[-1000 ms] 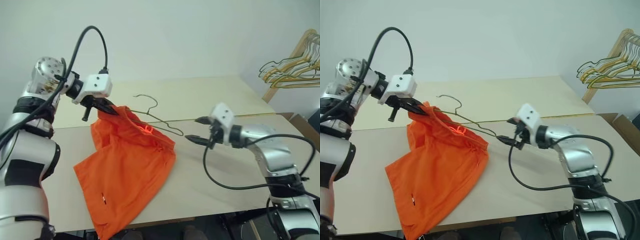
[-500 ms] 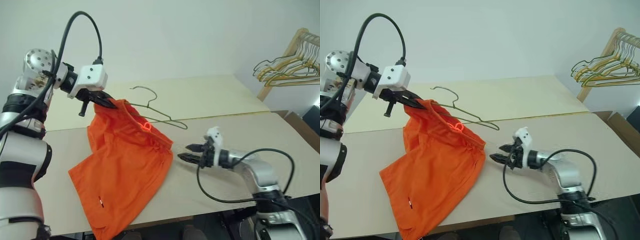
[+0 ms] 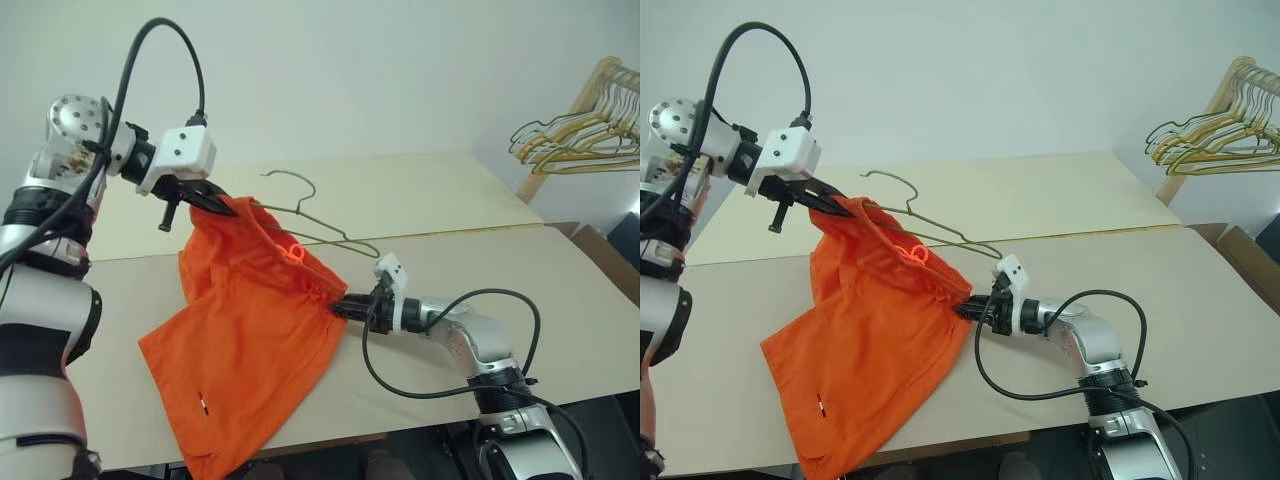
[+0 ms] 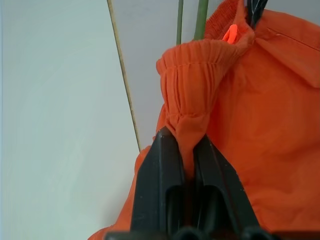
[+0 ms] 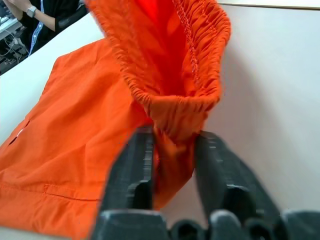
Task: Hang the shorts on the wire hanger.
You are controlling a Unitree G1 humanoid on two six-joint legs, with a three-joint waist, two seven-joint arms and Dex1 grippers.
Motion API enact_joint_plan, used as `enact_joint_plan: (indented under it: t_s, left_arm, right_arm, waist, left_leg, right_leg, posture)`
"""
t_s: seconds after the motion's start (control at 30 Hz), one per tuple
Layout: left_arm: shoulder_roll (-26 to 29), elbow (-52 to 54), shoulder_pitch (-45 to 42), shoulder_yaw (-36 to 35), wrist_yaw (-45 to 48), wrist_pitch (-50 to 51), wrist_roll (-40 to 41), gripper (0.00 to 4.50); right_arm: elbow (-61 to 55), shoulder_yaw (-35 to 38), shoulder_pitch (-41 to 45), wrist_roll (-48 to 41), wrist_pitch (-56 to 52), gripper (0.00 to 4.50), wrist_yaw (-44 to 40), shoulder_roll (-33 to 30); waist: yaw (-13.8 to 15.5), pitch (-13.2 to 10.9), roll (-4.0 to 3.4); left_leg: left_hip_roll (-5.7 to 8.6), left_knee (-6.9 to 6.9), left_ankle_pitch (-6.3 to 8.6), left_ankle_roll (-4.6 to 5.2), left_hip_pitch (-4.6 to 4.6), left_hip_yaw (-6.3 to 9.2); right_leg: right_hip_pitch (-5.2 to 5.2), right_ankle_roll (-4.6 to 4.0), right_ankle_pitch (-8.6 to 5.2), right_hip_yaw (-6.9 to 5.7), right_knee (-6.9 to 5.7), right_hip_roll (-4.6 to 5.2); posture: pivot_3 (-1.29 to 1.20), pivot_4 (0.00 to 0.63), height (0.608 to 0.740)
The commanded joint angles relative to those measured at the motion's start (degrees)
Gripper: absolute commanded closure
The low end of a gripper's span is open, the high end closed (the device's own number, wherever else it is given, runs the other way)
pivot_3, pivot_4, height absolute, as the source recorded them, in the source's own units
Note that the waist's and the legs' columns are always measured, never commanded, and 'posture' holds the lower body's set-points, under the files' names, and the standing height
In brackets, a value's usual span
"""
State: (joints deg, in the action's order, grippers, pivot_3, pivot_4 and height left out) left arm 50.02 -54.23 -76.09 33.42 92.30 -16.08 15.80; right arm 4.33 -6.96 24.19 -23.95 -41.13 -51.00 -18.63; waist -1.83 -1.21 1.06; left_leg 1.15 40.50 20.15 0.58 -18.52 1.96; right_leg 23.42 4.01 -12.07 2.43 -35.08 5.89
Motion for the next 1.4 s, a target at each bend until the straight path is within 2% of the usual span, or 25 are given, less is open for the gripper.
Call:
enact_joint_plan:
  t_s: [0.03, 0.07, 0.2, 0.37, 0.63, 0.87, 1.03, 1.17, 1.4]
  left_arm:
    - [0.87, 1.28, -0.54, -1.82, 0.2, 0.43, 1.26, 4.5]
    - [0.84, 1.27, -0.47, -1.87, 0.2, 0.57, 1.37, 4.5]
    - [1.57, 1.51, 0.17, -1.42, 0.2, 0.43, 2.06, 4.5]
    - [4.02, 3.74, 1.74, 0.08, 0.2, 1.36, 4.74, 4.5]
    - [5.07, 3.98, 3.04, 1.21, 0.2, 1.07, 5.09, 4.5]
    - [4.72, 2.89, 4.22, 1.3, 0.2, 0.02, 3.3, 4.5]
    - [3.35, 0.36, 4.35, -0.94, 0.2, -1.6, -0.95, 4.5]
    - [2.25, -0.61, 4.9, -3.39, 0.2, -2.25, -3.55, 4.5]
    - [1.15, 2.01, 8.13, -8.8, 0.2, -0.96, -4.4, 4.5]
  right_arm:
    - [-0.69, 0.26, 0.66, -0.37, 0.06, 4.34, 0.45, -0.13]
    - [-0.59, 0.38, 0.61, -0.37, -0.21, 4.47, 0.72, -0.12]
    - [-0.53, 1.95, 0.36, -0.22, 0.29, 4.47, 2.16, -0.89]
    - [0.08, 1.98, -0.84, 5.6, 9.38, 4.47, 3.91, -5.52]
    - [3.81, 1.97, -0.36, 9.55, 17.1, 4.47, 1.84, -11.43]
    - [4.96, 2.07, 0.72, 10.93, 20.11, 4.47, 0.87, -13.71]
    - [3.46, 1.67, 0.17, 13.01, 25.15, 4.47, -0.04, -15.47]
    - [-0.92, -0.01, 0.32, 17.33, 31.01, 4.47, -1.52, -19.78]
    - [-9.44, -0.62, 4.55, 19.67, 33.15, 4.47, -5.38, -25.91]
  waist:
    - [0.01, 0.0, 0.0]
    - [0.0, 0.0, 0.0]
    - [-0.01, 0.0, 0.0]
    - [-0.14, 0.0, 0.0]
    - [-0.41, 0.0, 0.0]
    - [-0.63, 0.0, 0.0]
    - [-0.61, 0.0, 0.0]
    - [-0.56, 0.0, 0.0]
    - [-0.72, 0.0, 0.0]
  left_leg:
    - [0.0, 0.0, 0.0, 0.01, 0.0, 0.0]
    - [0.0, 0.01, 0.01, 0.01, 0.0, 0.0]
    - [0.0, 0.01, 0.01, 0.02, 0.0, 0.0]
    - [0.0, 0.01, 0.02, 0.04, -0.03, 0.0]
    - [0.0, 0.03, 0.03, 0.06, -0.03, -0.06]
    - [-0.01, 0.05, 0.03, 0.05, -0.03, -0.08]
    - [0.0, 0.06, 0.03, 0.05, -0.03, -0.08]
    - [0.0, 0.08, 0.02, 0.04, -0.05, -0.09]
    - [-0.01, 0.22, 0.08, 0.14, -0.1, -0.12]
  right_leg:
    - [0.0, 0.0, 0.0, 0.0, 0.0, 0.0]
    - [0.0, 0.0, 0.0, 0.0, 0.0, 0.0]
    - [0.0, 0.0, 0.0, 0.0, -0.03, 0.0]
    - [0.04, 0.0, 0.0, 0.01, -0.03, 0.01]
    - [0.04, 0.0, 0.0, 0.03, -0.02, 0.0]
    - [0.04, 0.0, 0.0, 0.04, -0.02, 0.0]
    - [0.03, 0.0, 0.0, 0.04, -0.01, 0.0]
    - [0.02, 0.0, 0.0, 0.03, 0.01, 0.0]
    - [0.02, 0.01, 0.0, 0.03, 0.01, 0.0]
  posture:
    - [0.06, 0.0, 0.74]
    - [0.06, 0.0, 0.74]
    - [0.06, 0.0, 0.74]
    - [0.04, 0.0, 0.74]
    - [0.04, 0.0, 0.74]
    - [0.03, 0.0, 0.74]
    - [0.04, 0.0, 0.74]
    - [0.03, 0.0, 0.74]
    - [0.02, 0.0, 0.74]
